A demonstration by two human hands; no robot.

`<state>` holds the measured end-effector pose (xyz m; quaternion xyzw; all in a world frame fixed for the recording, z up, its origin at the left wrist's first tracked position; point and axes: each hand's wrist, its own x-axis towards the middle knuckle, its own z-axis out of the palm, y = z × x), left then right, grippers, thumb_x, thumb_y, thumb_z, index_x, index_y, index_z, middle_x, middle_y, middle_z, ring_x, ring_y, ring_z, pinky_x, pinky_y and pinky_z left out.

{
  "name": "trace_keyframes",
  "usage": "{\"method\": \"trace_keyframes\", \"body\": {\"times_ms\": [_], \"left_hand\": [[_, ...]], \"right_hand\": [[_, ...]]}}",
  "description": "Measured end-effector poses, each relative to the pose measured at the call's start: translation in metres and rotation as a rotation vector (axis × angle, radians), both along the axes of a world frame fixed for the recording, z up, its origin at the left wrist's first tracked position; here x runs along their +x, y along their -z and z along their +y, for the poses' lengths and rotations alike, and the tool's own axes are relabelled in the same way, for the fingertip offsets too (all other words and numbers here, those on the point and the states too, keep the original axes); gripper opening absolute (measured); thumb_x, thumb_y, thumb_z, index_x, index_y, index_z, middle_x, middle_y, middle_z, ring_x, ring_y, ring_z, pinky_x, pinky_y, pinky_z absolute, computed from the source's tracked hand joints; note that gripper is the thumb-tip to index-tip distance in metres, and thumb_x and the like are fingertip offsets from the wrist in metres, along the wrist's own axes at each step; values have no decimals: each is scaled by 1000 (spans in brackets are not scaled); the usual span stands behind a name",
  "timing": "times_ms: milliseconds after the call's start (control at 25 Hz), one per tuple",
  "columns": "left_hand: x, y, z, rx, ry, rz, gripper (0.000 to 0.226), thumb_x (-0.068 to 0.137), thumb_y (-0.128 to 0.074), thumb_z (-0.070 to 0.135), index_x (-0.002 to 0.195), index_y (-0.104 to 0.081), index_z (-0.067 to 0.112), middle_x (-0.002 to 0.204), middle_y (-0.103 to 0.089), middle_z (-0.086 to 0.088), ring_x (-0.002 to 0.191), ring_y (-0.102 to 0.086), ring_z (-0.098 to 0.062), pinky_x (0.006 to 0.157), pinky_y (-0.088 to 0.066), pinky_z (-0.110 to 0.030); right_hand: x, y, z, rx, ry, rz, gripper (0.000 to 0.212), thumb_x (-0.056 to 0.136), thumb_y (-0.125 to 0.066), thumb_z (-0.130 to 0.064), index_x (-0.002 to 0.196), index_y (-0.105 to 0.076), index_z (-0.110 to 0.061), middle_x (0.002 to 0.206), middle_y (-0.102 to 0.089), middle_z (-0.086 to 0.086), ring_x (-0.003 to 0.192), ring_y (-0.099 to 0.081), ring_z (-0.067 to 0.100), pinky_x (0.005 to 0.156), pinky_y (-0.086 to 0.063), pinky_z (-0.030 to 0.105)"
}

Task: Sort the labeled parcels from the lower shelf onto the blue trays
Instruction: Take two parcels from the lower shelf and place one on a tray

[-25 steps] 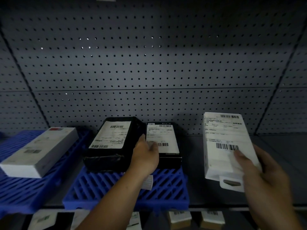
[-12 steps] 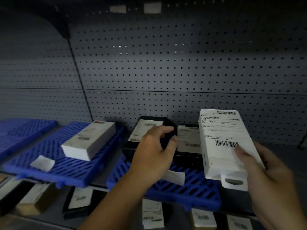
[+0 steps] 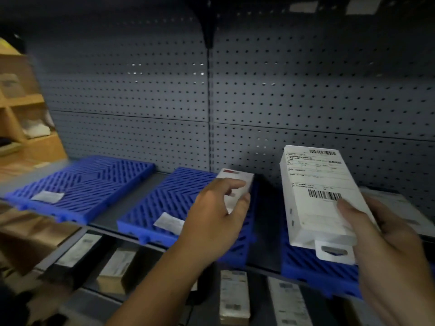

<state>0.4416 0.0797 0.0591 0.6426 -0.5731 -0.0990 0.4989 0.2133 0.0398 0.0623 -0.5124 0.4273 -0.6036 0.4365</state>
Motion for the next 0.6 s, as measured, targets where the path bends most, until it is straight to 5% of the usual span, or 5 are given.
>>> {"method": "trace_keyframes", "body": {"times_ms": [200, 360, 600], "left_hand": [[101, 2, 27, 76, -55, -19, 31, 98, -60, 45, 127, -62, 39, 125, -60, 26, 119, -54, 4, 83, -35, 1], [154, -6, 24, 63, -39, -2, 35, 96, -59, 46, 130, -62, 38, 127, -60, 26, 121, -54, 4, 98, -44, -17], [212, -15, 16, 22, 61, 32, 32, 99, -58, 36, 130, -65, 33, 131, -66, 20, 126, -58, -2, 106, -50, -37]], "right_hand": [[110, 4, 9, 14, -109, -1, 38, 76, -72, -53, 112, -74, -42, 104, -80, -13, 92, -78, 14, 80, -62, 47], [178, 4, -1, 11, -176, 19, 15, 95, -67, -35, 107, -76, -37, 101, -80, -15, 88, -77, 8, 70, -60, 33], [256, 12, -15, 76, -247, 76, 18, 101, -60, -28, 114, -72, -32, 101, -79, -12, 83, -75, 4, 61, -57, 20]]}}
